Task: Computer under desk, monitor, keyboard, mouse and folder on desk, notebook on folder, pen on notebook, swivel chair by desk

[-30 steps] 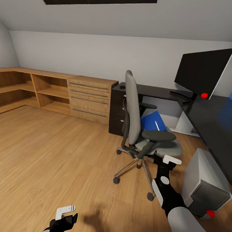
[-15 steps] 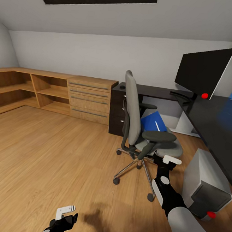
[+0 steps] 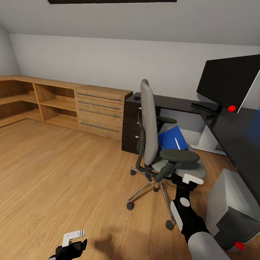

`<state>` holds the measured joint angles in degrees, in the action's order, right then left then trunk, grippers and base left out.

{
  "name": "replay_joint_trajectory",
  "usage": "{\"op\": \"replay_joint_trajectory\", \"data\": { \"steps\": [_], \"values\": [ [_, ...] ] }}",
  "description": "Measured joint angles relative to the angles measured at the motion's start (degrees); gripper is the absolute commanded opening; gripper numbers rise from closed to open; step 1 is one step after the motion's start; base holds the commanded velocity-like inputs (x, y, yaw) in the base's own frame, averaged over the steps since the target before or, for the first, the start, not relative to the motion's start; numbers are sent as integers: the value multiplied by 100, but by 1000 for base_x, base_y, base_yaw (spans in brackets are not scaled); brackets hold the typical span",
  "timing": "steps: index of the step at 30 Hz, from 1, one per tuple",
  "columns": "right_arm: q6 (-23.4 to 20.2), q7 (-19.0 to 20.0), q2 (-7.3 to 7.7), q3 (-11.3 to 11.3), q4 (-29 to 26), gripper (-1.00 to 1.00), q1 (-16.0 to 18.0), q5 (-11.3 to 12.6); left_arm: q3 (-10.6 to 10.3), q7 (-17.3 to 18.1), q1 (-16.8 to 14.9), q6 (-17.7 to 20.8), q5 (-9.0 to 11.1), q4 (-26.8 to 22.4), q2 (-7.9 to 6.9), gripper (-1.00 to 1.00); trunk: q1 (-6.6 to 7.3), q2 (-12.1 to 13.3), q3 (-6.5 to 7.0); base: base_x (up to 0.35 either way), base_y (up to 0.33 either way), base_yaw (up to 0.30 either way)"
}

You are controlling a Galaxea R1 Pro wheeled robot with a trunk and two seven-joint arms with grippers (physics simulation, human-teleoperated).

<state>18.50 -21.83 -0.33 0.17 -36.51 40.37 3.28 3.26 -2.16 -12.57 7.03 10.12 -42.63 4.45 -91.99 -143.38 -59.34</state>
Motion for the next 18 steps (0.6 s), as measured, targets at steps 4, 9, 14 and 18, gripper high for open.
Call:
{"op": "replay_joint_trajectory", "data": {
  "steps": [4, 9, 14, 18],
  "values": [
    [1, -6, -4, 1, 0, 100, -1, 2, 0, 0, 0, 0, 0, 0, 0, 100, 0, 0, 0, 6, 0, 0],
    [0, -6, -16, 0, 0, 100, -1, 0, 0, 0, 0, 0, 0, -1, 0, 100, 0, 0, 0, 1, 0, 14],
    [2, -8, -25, -3, 1, 100, -3, 1, -1, 0, 1, 0, 0, 0, 0, 100, 0, 0, 0, 0, 0, 124],
    [2, -7, -26, -1, 3, 100, 0, 2, 0, 0, 1, 0, 0, 1, 0, 100, 0, 0, 0, 0, 0, 156]
  ]
}}
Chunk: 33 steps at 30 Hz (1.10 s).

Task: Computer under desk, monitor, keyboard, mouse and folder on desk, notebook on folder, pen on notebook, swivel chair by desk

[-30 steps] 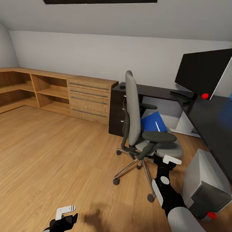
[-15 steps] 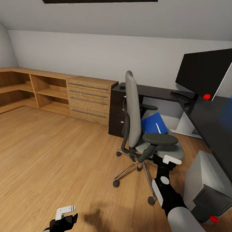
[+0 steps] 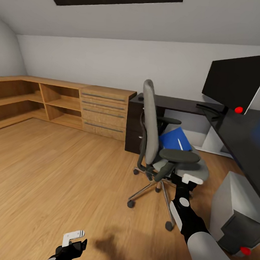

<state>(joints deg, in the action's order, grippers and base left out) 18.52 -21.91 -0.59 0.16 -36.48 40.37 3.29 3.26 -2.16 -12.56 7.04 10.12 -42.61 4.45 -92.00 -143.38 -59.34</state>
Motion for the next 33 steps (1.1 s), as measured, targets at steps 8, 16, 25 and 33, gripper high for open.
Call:
{"op": "replay_joint_trajectory", "data": {
  "steps": [8, 16, 25, 33],
  "values": [
    [0, 2, 0, 2, 7, 100, 1, 3, -3, 0, 0, 0, 0, 0, 0, 100, 0, 0, 0, 0, 0, 137],
    [0, -2, 0, 2, 7, 100, -3, 0, -5, 0, 0, 0, 0, -1, 0, 100, 0, 0, 0, 0, 0, 125],
    [0, -2, -1, -3, 22, 100, -5, 8, -8, 0, 0, 0, 0, -3, 0, 100, 0, 0, 0, 0, 0, 210],
    [0, -1, -1, -5, 24, 100, -6, 9, -8, 0, 0, 0, 0, -2, 0, 100, 0, 0, 0, 0, 0, 239]
  ]
}}
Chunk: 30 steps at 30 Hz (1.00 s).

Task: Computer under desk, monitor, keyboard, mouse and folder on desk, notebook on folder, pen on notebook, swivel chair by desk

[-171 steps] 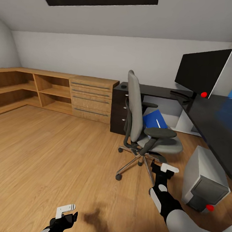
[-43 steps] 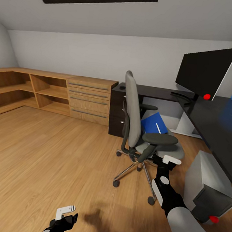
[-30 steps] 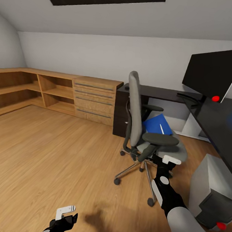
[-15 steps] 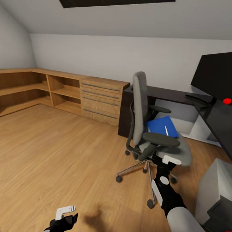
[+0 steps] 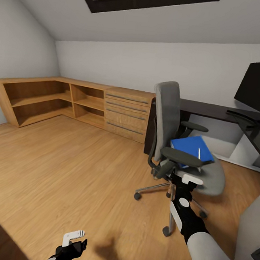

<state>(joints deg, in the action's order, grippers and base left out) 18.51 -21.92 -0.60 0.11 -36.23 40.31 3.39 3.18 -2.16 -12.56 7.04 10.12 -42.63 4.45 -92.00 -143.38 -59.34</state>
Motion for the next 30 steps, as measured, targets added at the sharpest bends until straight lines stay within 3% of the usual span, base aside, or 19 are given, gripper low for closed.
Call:
{"op": "replay_joint_trajectory", "data": {
  "steps": [22, 30],
  "values": [
    [1, 1, 0, 2, 0, 100, 2, 3, 0, 0, 0, 0, 0, -1, 0, 100, 0, 0, 0, 0, 0, 238],
    [-2, 9, 0, -2, -1, 100, 0, 3, 0, 0, -1, -5, 0, -1, 0, 100, 0, 0, 0, 0, 0, 52]
  ]
}}
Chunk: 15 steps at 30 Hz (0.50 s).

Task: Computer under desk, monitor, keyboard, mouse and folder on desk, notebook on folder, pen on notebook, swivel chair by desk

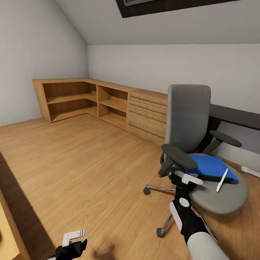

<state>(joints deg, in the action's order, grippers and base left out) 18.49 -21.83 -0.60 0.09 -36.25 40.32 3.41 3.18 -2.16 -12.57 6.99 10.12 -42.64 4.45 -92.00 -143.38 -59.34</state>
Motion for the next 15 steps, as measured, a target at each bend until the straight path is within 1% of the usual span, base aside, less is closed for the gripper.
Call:
{"op": "replay_joint_trajectory", "data": {
  "steps": [8, 11, 15],
  "values": [
    [0, 2, 0, 0, 8, 100, -1, 0, 0, 0, 0, 2, 0, 0, 0, 100, 0, 0, 0, -13, 0, 4],
    [0, 3, 0, 0, 8, 100, -1, 0, 0, 0, 0, 2, 0, 0, 0, 100, -1, 0, 0, -122, 0, 1],
    [0, 3, 0, 0, 9, 100, 0, 0, 0, 0, 0, 4, 0, 2, 0, 100, -2, 0, 0, -214, 0, 0]
  ]
}}
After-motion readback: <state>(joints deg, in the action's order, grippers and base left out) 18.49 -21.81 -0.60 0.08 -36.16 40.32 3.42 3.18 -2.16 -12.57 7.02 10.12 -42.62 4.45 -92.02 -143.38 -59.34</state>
